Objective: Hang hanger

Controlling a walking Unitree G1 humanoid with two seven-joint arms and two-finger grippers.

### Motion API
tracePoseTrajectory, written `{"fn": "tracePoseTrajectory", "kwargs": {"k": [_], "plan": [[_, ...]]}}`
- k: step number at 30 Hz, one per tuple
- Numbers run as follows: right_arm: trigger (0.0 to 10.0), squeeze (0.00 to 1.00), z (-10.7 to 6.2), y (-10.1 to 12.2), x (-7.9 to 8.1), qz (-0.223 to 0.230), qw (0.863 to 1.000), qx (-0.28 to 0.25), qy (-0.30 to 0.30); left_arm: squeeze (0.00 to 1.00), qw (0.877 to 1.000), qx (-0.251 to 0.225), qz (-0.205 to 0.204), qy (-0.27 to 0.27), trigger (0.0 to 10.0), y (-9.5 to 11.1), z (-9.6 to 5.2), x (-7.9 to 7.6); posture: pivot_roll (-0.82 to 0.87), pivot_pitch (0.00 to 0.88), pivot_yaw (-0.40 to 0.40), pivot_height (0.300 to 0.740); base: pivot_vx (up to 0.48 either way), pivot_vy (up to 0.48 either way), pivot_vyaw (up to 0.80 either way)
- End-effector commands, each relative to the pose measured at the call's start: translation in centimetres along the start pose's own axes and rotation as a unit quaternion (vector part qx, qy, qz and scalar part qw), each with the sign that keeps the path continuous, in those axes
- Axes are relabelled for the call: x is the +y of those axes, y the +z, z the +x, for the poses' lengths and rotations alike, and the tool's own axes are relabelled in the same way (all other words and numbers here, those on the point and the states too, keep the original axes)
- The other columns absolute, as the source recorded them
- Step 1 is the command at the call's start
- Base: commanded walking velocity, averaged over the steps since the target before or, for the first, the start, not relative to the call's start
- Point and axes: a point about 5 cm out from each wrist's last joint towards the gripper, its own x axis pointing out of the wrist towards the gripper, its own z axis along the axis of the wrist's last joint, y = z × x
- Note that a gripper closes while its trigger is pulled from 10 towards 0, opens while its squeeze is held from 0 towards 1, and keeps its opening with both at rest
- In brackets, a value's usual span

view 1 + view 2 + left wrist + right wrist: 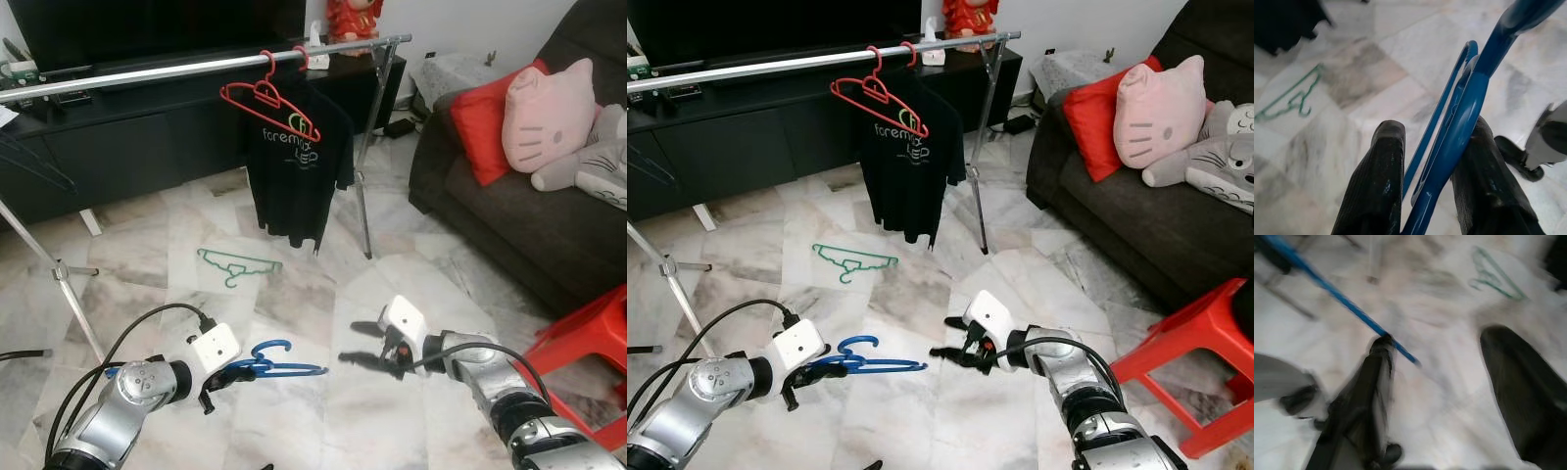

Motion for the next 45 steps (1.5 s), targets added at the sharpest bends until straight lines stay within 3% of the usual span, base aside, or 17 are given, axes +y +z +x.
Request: {"fn": "tracePoseTrajectory", "kwargs": {"k": [1,6,8,10,11,12,15,16,22,26,28,37,45], "plan": [[10.0,0.0,-0.2,-1.1,-0.1,0.047,0.998,-0.002,-0.045,0.0,1.0,0.013,-0.006,0.025,10.0,-0.8,0.1,0.0,0.02,0.064,-0.092,0.74,0.0,0.0,0.0],[10.0,0.0,-0.3,-4.4,0.2,0.097,0.979,0.059,-0.167,0.0,0.989,0.039,-0.074,0.12,10.0,-3.0,0.4,0.2,0.02,0.07,-0.089,0.74,0.0,0.0,0.0],[10.0,0.0,-0.3,-5.8,1.1,0.127,0.972,0.076,-0.184,0.0,0.979,0.045,-0.111,0.163,10.0,-3.8,0.4,0.3,0.02,0.07,-0.089,0.74,0.0,0.0,0.0],[10.0,0.0,-0.4,-7.7,2.2,0.166,0.955,0.105,-0.221,0.0,0.964,0.041,-0.161,0.208,10.0,-4.5,0.3,0.2,0.03,0.068,-0.091,0.74,0.0,0.0,0.0],[10.0,0.0,-0.4,-7.7,2.2,0.166,0.955,0.105,-0.221,0.0,0.964,0.041,-0.161,0.208,10.0,-4.5,0.3,0.2,0.03,0.068,-0.091,0.74,0.0,0.0,0.0],[10.0,0.0,-0.6,-9.1,3.0,0.182,0.942,0.128,-0.251,0.0,0.951,0.024,-0.206,0.231,10.0,-4.7,0.3,-0.1,0.04,0.071,-0.094,0.74,0.0,0.0,0.0],[10.0,0.0,-0.9,-10.5,4.0,0.211,0.924,0.144,-0.284,0.0,0.934,0.001,-0.255,0.25,10.0,-5.0,0.4,-0.5,0.03,0.069,-0.093,0.74,0.0,0.0,0.0],[10.0,0.0,-1.2,-11.8,4.9,0.222,0.912,0.17,-0.299,0.0,0.921,-0.005,-0.288,0.263,10.0,-5.6,0.4,-1.1,0.03,0.064,-0.089,0.74,0.0,0.0,0.0],[10.0,0.0,-1.2,-12.7,6.1,0.233,0.907,0.188,-0.297,0.0,0.923,0.026,-0.277,0.265,10.0,-6.8,0.8,-2.3,0.03,0.049,-0.092,0.74,0.0,0.0,0.0],[10.0,0.0,-1.4,-13.9,7.4,0.261,0.889,0.211,-0.312,0.0,0.898,0.078,-0.329,0.28,10.0,-9.3,0.6,-3.4,0.03,0.035,-0.09,0.74,0.0,0.0,0.0],[10.0,0.0,-1.3,-14.0,7.8,0.261,0.889,0.215,-0.308,0.0,0.893,0.086,-0.34,0.28,10.0,-9.8,0.5,-3.8,0.03,0.031,-0.089,0.74,0.124,0.0,0.0],[10.0,0.0,-0.6,-14.2,9.0,0.272,0.889,0.22,-0.296,0.0,0.895,0.09,-0.342,0.271,10.0,-10.3,0.6,-4.7,0.03,0.03,-0.089,0.74,0.313,0.0,0.0],[10.0,0.0,-0.5,-14.0,8.9,0.27,0.892,0.214,-0.293,0.0,0.897,0.091,-0.342,0.264,10.0,-10.3,0.8,-4.7,0.03,0.042,-0.089,0.74,0.363,0.0,0.0]]}}
